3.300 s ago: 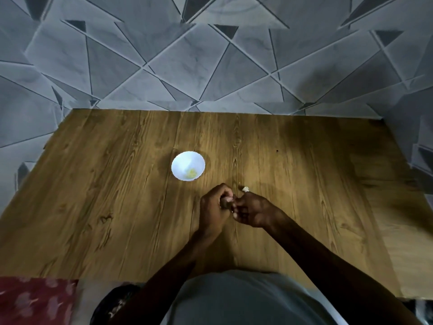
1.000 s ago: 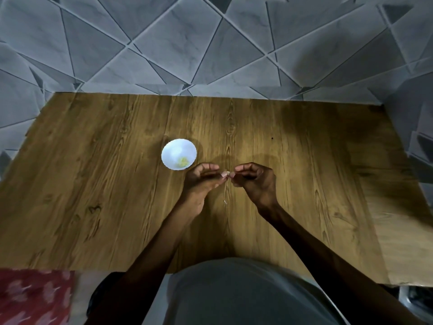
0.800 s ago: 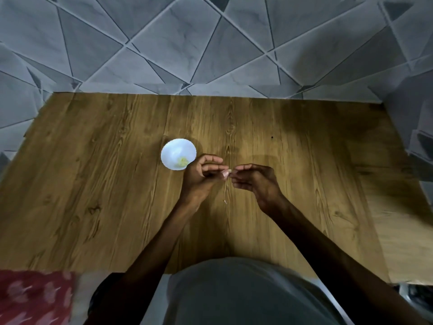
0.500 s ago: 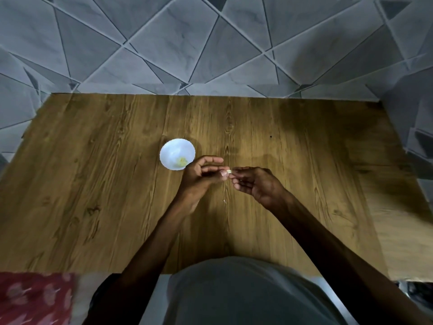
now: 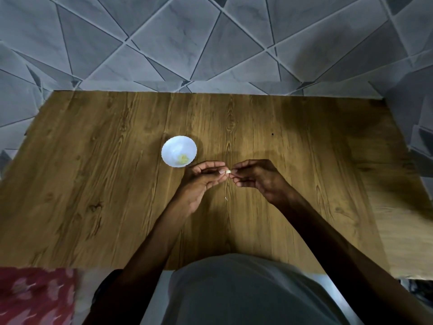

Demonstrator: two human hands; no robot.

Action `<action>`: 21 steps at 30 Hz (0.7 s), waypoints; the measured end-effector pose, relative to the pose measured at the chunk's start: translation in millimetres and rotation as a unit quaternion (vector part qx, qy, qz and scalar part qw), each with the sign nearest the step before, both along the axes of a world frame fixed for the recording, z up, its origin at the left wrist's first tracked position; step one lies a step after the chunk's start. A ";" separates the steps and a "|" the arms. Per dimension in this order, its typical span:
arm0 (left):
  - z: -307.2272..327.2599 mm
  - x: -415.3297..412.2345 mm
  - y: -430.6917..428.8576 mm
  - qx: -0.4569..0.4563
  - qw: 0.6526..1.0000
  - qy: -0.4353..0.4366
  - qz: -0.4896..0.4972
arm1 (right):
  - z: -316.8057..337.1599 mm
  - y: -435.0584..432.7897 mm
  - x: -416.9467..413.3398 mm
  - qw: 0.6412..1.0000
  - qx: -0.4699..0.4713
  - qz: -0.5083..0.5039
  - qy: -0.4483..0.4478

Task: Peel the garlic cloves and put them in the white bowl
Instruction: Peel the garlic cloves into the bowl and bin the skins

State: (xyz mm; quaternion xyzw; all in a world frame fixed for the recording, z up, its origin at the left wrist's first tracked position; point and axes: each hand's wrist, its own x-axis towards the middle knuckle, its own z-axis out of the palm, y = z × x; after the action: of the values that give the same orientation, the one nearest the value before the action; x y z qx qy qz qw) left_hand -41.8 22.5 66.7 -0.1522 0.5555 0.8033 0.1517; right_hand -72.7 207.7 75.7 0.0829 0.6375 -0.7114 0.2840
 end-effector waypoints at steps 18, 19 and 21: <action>-36.2 1.4 5.0 -0.336 0.935 0.104 -0.042 | -19.3 -3.1 -2.1 0.998 0.052 0.018 -0.038; -39.0 2.2 3.7 -0.365 0.922 0.116 -0.060 | -21.8 -3.1 -1.8 0.998 0.055 0.017 -0.038; -42.5 3.9 1.7 -0.394 0.906 0.133 -0.082 | -27.0 -3.3 -1.1 0.997 0.071 0.019 -0.036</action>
State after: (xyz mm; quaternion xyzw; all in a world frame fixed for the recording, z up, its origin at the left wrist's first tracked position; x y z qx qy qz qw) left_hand -37.9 24.2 24.2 -0.0451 0.8521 0.5169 0.0689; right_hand -73.8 204.4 48.7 0.1161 0.6771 -0.6556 0.3134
